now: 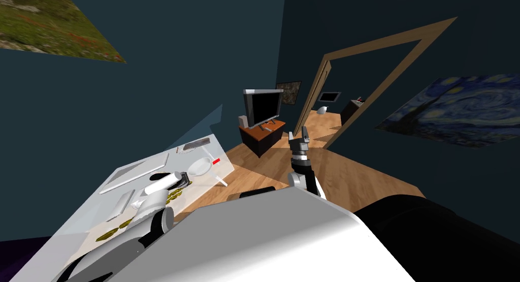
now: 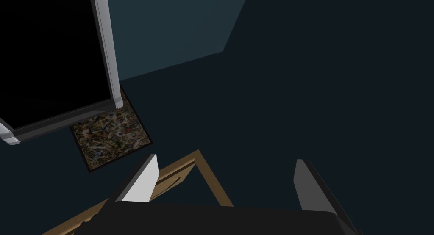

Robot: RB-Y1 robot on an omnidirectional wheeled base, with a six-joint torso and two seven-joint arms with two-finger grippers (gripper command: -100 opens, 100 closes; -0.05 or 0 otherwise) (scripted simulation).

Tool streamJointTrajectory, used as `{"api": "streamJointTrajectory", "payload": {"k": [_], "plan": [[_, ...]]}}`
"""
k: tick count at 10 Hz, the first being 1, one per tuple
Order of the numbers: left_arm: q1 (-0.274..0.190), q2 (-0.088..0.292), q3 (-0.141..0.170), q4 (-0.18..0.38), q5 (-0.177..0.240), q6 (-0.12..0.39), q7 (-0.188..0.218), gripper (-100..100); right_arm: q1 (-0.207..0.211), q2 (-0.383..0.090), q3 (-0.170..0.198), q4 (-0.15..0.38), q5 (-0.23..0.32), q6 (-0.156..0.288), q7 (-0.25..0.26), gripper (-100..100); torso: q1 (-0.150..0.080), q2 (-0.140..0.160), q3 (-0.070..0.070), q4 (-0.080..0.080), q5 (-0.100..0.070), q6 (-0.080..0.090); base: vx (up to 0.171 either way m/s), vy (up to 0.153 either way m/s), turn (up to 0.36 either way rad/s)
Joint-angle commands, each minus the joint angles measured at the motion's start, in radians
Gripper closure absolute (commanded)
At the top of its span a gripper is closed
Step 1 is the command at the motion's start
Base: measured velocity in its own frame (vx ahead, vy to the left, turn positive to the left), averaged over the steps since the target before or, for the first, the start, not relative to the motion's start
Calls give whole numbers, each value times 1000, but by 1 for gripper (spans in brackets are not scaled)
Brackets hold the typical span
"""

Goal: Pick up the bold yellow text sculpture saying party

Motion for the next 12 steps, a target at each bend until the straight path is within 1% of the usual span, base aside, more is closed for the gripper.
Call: {"api": "streamJointTrajectory", "payload": {"k": [1,2,3,4,5,6,7,8,9,10,11,12], "plan": [[0,10,-4,4,10,50,6,-100,0,0,0,0,0,0,0,0,0,0,0,0,0,0,-21,101,-24],[0,10,-4,4,10,63,6,-100,0,0,0,0,0,0,0,0,2,1,1,0,0,0,-4,96,-17],[4,16,-8,-1,18,98,11,-100,0,0,0,0,0,0,0,0,1,0,0,0,0,0,1,99,-21],[4,16,-8,-1,18,113,11,-100,0,0,0,0,0,0,0,0,2,0,0,0,0,0,-8,80,-15],[10,21,-12,-5,26,148,16,-100,0,0,0,0,0,0,0,0,1,0,0,0,0,0,-19,107,-21],[10,21,-12,-5,26,162,16,-100,0,0,0,0,0,0,0,0,2,1,1,0,0,0,-15,94,-18],[16,25,-15,-9,35,194,21,-100,0,0,0,0,0,0,0,0,1,1,1,0,0,0,-9,101,-23],[16,25,-15,-9,35,210,21,-100,0,0,0,0,0,0,0,0,2,1,0,0,0,0,-1,92,-16],[22,29,-19,-14,43,248,26,-100,0,0,0,0,0,0,0,0,1,0,0,0,0,0,-14,107,-23],[22,29,-19,-14,43,255,26,-100,0,0,0,0,0,0,0,0,2,1,0,0,0,0,-15,97,-16],[29,31,-23,-18,51,292,31,-100,0,0,0,0,0,0,0,0,1,1,0,0,0,0,-24,114,-18],[29,31,-23,-18,51,299,31,-100,0,0,0,0,0,0,0,0,3,1,1,0,1,0,-16,93,-17]]}}
